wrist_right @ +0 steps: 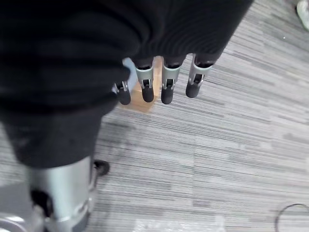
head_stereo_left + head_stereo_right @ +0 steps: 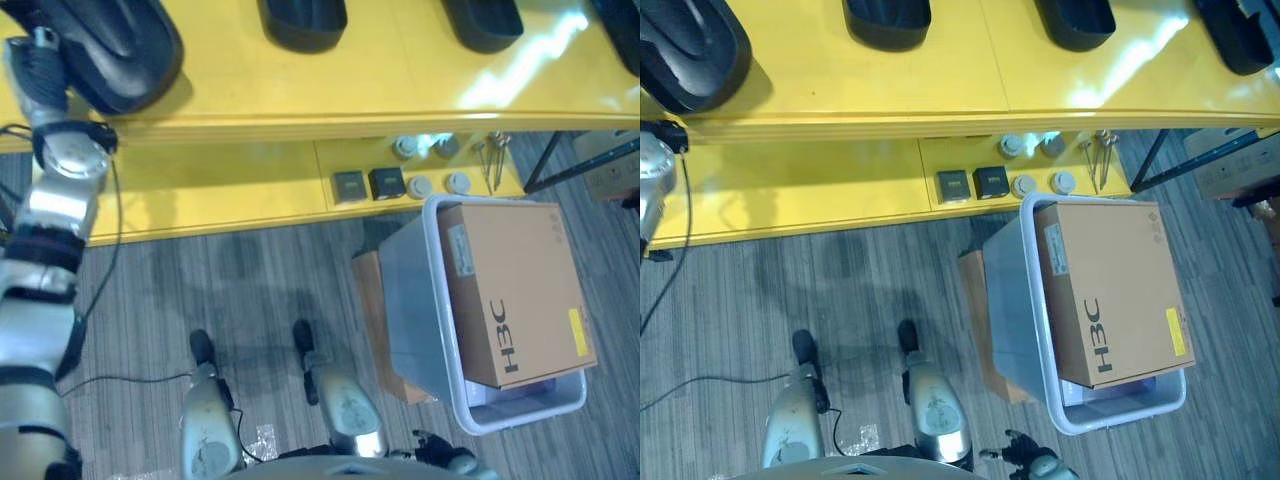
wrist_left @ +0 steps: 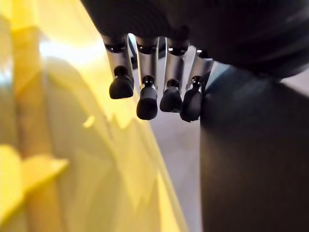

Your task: Move parts from the plastic box to the shelf.

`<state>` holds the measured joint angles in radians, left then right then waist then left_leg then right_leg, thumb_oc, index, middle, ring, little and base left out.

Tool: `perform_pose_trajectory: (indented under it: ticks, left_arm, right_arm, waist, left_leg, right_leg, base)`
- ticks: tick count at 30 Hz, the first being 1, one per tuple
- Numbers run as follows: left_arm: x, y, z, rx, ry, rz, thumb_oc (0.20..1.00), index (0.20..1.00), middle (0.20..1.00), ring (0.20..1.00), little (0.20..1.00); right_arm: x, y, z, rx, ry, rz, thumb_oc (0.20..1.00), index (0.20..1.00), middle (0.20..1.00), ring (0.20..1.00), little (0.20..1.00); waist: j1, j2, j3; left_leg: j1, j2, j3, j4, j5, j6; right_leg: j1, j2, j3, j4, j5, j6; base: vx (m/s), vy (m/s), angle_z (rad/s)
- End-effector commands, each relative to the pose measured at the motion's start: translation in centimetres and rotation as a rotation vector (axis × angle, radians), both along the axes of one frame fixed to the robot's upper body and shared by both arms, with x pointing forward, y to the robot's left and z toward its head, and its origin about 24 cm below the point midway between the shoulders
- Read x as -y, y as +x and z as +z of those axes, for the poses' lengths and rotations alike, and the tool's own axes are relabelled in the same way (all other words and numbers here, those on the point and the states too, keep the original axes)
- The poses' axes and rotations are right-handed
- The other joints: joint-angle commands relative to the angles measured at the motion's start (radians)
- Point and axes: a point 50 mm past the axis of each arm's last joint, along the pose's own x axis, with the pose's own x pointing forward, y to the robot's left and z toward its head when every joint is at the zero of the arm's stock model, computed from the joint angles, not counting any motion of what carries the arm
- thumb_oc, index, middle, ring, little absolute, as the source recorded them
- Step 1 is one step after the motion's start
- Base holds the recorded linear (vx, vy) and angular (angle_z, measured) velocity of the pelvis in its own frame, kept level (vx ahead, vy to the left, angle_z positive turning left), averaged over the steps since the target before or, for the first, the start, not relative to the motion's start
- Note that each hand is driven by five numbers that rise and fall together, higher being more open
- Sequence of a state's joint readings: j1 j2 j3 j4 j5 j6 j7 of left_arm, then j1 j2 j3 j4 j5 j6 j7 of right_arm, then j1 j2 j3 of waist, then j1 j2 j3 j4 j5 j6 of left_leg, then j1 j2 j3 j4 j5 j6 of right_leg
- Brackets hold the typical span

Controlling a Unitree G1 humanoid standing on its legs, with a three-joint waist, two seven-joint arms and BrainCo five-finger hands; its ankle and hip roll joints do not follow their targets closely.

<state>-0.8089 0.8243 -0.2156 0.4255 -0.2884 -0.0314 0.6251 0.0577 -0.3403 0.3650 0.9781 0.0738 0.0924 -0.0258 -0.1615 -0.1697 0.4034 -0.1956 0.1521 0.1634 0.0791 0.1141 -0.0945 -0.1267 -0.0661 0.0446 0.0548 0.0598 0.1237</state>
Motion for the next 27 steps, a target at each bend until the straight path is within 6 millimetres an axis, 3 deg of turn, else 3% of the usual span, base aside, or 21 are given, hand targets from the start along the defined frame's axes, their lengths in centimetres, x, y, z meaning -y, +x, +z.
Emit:
perform_pose_trajectory:
  ticks: [1,5,11,15,19,21,22,23,25,27]
  left_arm:
    - [0.1,-1.7,1.7,0.112,0.063,-0.058,0.2,0.2,0.2,0.2,0.2]
    - [-0.3,-3.9,-3.9,-0.004,0.021,-0.087,0.2,0.2,0.2,0.2,0.2]
    - [-0.2,-5.9,-7.9,-0.059,-0.1,-0.107,0.2,0.2,0.2,0.2,0.2]
    - [0.8,-6.4,-9.2,-0.095,-0.122,-0.134,0.2,0.2,0.2,0.2,0.2]
    - [1.5,-6.5,-9.6,-0.129,-0.114,-0.161,0.2,0.2,0.2,0.2,0.2]
    - [1.2,-7.1,-10.4,-0.161,-0.14,-0.155,0.2,0.2,0.2,0.2,0.2]
    - [1.2,-7.2,-10.6,-0.17,-0.142,-0.159,0.2,0.2,0.2,0.2,0.2]
    - [1.1,-7.3,-10.7,-0.182,-0.134,-0.164,0.2,0.2,0.2,0.2,0.2]
    - [0.6,-7.6,-11.1,-0.216,-0.128,-0.191,0.2,0.2,0.2,0.2,0.2]
    - [0.6,-7.6,-11.2,-0.223,-0.131,-0.2,0.2,0.2,0.2,0.2,0.2]
  right_arm:
    - [2.4,-3.6,-0.1,-0.088,-0.081,-0.072,1.0,1.0,1.0,1.0,1.0]
    - [3.5,-5.8,-0.1,-0.136,-0.134,-0.095,1.0,1.0,1.0,1.0,1.0]
    - [3.6,-8.2,-0.5,-0.189,-0.178,-0.112,1.0,1.0,1.0,1.0,1.0]
    - [3.8,-7.8,-0.5,-0.185,-0.176,-0.145,1.0,1.0,1.0,1.0,1.0]
    - [3.8,-7.2,-0.5,-0.182,-0.171,-0.172,1.0,1.0,1.0,1.0,1.0]
    - [3.7,-6.9,-0.5,-0.194,-0.157,-0.106,1.0,1.0,1.0,1.0,1.0]
    - [3.7,-6.9,-0.5,-0.193,-0.154,-0.1,1.0,1.0,1.0,1.0,1.0]
    - [3.8,-6.8,-0.5,-0.191,-0.147,-0.101,1.0,1.0,1.0,1.0,1.0]
    - [3.8,-6.8,-0.6,-0.196,-0.132,-0.101,1.0,1.0,1.0,1.0,1.0]
    - [3.7,-6.8,-0.6,-0.196,-0.128,-0.104,1.0,1.0,1.0,1.0,1.0]
  waist:
    - [0.011,0.064,-0.085]
    - [0.025,0.104,-0.142]
    - [0.044,0.127,-0.187]
    - [0.064,0.133,-0.183]
    - [0.071,0.149,-0.156]
    - [0.07,0.16,-0.116]
    - [0.07,0.154,-0.111]
    - [0.067,0.14,-0.108]
    - [0.056,0.116,-0.113]
    - [0.055,0.111,-0.115]
  left_leg:
    - [0.038,-0.092,0.066,0.059,-0.12,0.108]
    - [0.104,-0.099,0.073,0.044,-0.123,0.106]
    - [0.147,-0.119,0.06,0.029,-0.135,0.11]
    - [0.133,-0.147,0.031,0.052,-0.15,0.127]
    - [0.143,-0.171,0.017,0.057,-0.162,0.163]
    - [0.177,-0.178,0.024,0.064,-0.179,0.176]
    - [0.19,-0.186,0.024,0.064,-0.186,0.168]
    - [0.212,-0.202,0.018,0.064,-0.206,0.154]
    - [0.256,-0.206,0.008,0.083,-0.256,0.154]
    - [0.266,-0.201,0.011,0.091,-0.267,0.156]
  right_leg:
    - [-0.013,0.053,-0.028,0.015,0.028,-0.031]
    - [0.046,0.031,-0.042,0.002,0.022,-0.022]
    - [0.082,0.008,-0.047,-0.006,0.014,-0.007]
    - [0.068,-0.011,-0.046,0.031,0.011,0.003]
    - [0.013,-0.022,-0.076,0.188,-0.002,0.015]
    - [-0.114,-0.058,-0.119,0.362,0.082,0.032]
    - [-0.116,-0.066,-0.13,0.315,0.094,0.034]
    - [-0.102,-0.073,-0.138,0.163,0.113,0.043]
    - [-0.091,-0.076,-0.092,-0.085,0.202,0.082]
    - [-0.093,-0.08,-0.09,-0.106,0.215,0.088]
  base:
    - [0.1,0.124,-0.05]
    - [0.14,0.149,0.03]
    - [0.05,0.108,0.02]
    - [-0.11,0.163,-0.03]
    - [-0.06,0.177,0.02]
    - [0.04,0.21,-0.01]
    - [0.19,0.027,-0.6]
    - [0.32,-0.16,-0.58]
    - [0.52,-0.31,0.25]
    - [0.37,-0.215,0.39]
